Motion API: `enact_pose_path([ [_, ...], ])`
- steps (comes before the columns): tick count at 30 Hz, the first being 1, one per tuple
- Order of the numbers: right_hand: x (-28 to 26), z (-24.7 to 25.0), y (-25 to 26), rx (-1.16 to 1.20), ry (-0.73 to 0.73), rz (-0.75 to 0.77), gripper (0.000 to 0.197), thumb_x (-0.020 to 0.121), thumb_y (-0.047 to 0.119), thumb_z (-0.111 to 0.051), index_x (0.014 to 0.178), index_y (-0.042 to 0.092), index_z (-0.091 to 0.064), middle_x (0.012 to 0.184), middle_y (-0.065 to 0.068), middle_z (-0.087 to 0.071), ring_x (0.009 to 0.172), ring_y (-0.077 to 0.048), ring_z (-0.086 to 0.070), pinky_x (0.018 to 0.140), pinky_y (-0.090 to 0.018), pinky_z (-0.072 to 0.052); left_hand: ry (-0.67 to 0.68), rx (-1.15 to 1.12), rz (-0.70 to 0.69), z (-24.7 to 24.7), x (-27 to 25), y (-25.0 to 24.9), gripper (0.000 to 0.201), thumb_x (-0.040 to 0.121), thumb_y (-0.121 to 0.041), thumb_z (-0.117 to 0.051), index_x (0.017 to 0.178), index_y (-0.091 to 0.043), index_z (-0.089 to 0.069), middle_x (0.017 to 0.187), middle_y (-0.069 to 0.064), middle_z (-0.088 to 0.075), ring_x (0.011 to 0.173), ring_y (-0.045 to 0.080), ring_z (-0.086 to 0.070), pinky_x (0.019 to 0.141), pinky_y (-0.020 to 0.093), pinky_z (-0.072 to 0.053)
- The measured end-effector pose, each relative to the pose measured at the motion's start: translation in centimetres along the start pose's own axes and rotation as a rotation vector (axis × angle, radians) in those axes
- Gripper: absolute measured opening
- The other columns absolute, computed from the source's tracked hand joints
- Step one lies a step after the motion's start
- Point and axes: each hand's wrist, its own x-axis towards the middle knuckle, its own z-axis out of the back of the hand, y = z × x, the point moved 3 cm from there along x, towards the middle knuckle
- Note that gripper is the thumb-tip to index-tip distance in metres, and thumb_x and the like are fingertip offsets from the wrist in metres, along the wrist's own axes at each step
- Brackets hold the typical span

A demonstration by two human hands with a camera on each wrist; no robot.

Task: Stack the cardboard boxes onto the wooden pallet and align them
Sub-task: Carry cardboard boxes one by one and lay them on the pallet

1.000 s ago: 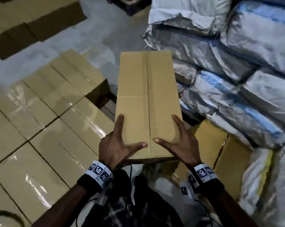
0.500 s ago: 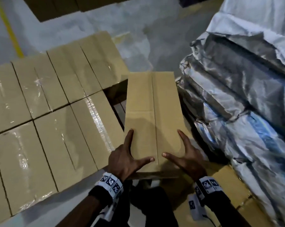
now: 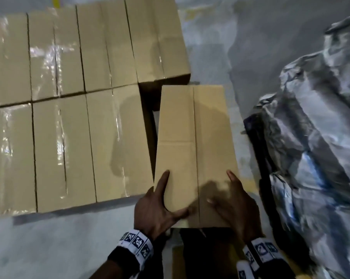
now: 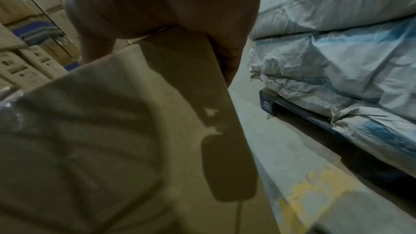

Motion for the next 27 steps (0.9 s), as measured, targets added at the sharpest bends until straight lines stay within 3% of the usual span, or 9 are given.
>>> enact_pose_path([
  [4,3.9,-2.8,-4.2,0.088,0.030,0.045,0.108,0.063,0.095,-0.061,0.155,0.051,-0.026,0.143,0.009,-0.060,0.123,-0.016,-0.063,0.097,-0.038,-0.056,-0.031,-0.061,0.067,-5.0,2.7,2.0,0.126,0.054,-0.100,-0.063,0.157,-0.059,-0.001,0.136,0.000,-0.063,0.117,0.026,-0.064,0.091,0.037,-0.055],
  [7,6.2,-4.9,-6.6,0.157,0.070,0.048,0.106,0.060,0.097,-0.063,0.152,0.056,-0.029,0.149,0.026,-0.047,0.135,-0.005,-0.051,0.110,-0.031,-0.044,-0.066,-0.067,0.113,-8.0,4.6,3.9,0.125,0.057,-0.093,-0.070,0.157,-0.059,-0.004,0.134,-0.001,-0.065,0.112,0.028,-0.066,0.086,0.038,-0.056],
  [10,8.3,-6.5,-7.6,0.082,0.045,0.120,0.099,0.070,0.096,-0.055,0.156,0.057,-0.023,0.152,0.037,-0.035,0.137,0.001,-0.045,0.111,-0.028,-0.040,-0.120,-0.073,0.123,-10.4,6.1,5.4,0.122,0.057,-0.094,-0.068,0.158,-0.058,-0.009,0.128,0.000,-0.067,0.105,0.029,-0.069,0.081,0.039,-0.058],
  [14,10.1,-8.7,-8.9,0.028,0.017,0.189,0.095,0.079,0.092,-0.046,0.160,0.048,-0.023,0.154,0.028,-0.036,0.134,0.001,-0.043,0.108,-0.027,-0.039,-0.163,-0.112,0.153,-12.6,7.2,7.2,0.122,0.056,-0.101,-0.060,0.157,-0.060,-0.007,0.135,0.002,-0.063,0.109,0.031,-0.068,0.086,0.041,-0.058],
  [18,10.6,-10.5,-9.8,0.027,0.000,0.230,0.092,0.083,0.086,-0.050,0.160,0.044,-0.026,0.154,0.031,-0.034,0.134,0.007,-0.038,0.102,-0.001,-0.029,-0.138,-0.117,0.172,-14.5,7.7,8.7,0.117,0.060,-0.102,-0.055,0.155,-0.064,0.003,0.151,0.005,-0.052,0.116,0.031,-0.065,0.090,0.043,-0.057],
  [21,10.3,-11.6,-10.3,0.047,0.024,0.215,0.093,0.082,0.088,-0.049,0.160,0.043,-0.026,0.159,0.023,-0.035,0.134,0.008,-0.038,0.098,0.005,-0.026,-0.100,-0.079,0.183,-16.3,7.8,10.4,0.113,0.064,-0.103,-0.046,0.154,-0.063,0.010,0.151,0.003,-0.051,0.111,0.029,-0.067,0.087,0.044,-0.058],
  [23,10.2,-12.3,-10.8,0.041,0.066,0.197,0.094,0.080,0.087,-0.050,0.161,0.047,-0.020,0.162,0.024,-0.030,0.136,0.007,-0.038,0.103,-0.004,-0.033,-0.065,-0.036,0.197,-17.4,7.5,11.6,0.110,0.068,-0.101,-0.043,0.152,-0.063,0.016,0.150,0.004,-0.052,0.108,0.030,-0.068,0.083,0.045,-0.059],
  [25,10.1,-13.1,-11.3,-0.021,0.107,0.196,0.096,0.079,0.089,-0.047,0.160,0.054,-0.010,0.162,0.031,-0.021,0.143,-0.007,-0.041,0.108,-0.028,-0.043,-0.037,0.011,0.202,-17.9,7.0,12.3,0.112,0.070,-0.095,-0.048,0.154,-0.060,0.017,0.151,0.004,-0.050,0.112,0.030,-0.067,0.082,0.044,-0.059],
  [27,10.1,-13.6,-11.8,-0.051,0.114,0.185,0.098,0.077,0.091,-0.048,0.158,0.058,-0.006,0.162,0.031,-0.021,0.145,-0.015,-0.041,0.110,-0.038,-0.044,0.001,0.046,0.206,-18.2,6.4,12.7,0.116,0.072,-0.090,-0.055,0.155,-0.055,0.017,0.157,0.001,-0.045,0.119,0.028,-0.065,0.084,0.043,-0.059],
])
